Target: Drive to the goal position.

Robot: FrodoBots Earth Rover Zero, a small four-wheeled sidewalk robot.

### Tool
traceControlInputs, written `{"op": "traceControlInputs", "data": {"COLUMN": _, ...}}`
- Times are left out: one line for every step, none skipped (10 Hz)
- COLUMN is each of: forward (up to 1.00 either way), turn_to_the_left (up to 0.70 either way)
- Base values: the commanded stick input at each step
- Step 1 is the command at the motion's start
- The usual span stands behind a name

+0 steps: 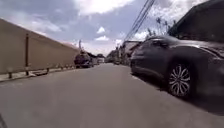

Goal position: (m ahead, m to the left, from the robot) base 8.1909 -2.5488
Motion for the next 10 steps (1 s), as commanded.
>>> {"op": "traceControlInputs", "data": {"forward": 1.00, "turn_to_the_left": 0.01}}
{"op": "traceControlInputs", "data": {"forward": 1.00, "turn_to_the_left": 0.01}}
{"op": "traceControlInputs", "data": {"forward": 1.00, "turn_to_the_left": 0.01}}
{"op": "traceControlInputs", "data": {"forward": 1.00, "turn_to_the_left": 0.01}}
{"op": "traceControlInputs", "data": {"forward": 1.00, "turn_to_the_left": 0.01}}
{"op": "traceControlInputs", "data": {"forward": 1.00, "turn_to_the_left": 0.01}}
{"op": "traceControlInputs", "data": {"forward": 1.00, "turn_to_the_left": 0.01}}
{"op": "traceControlInputs", "data": {"forward": 1.00, "turn_to_the_left": 0.01}}
{"op": "traceControlInputs", "data": {"forward": 1.00, "turn_to_the_left": 0.01}}
{"op": "traceControlInputs", "data": {"forward": 1.00, "turn_to_the_left": 0.01}}
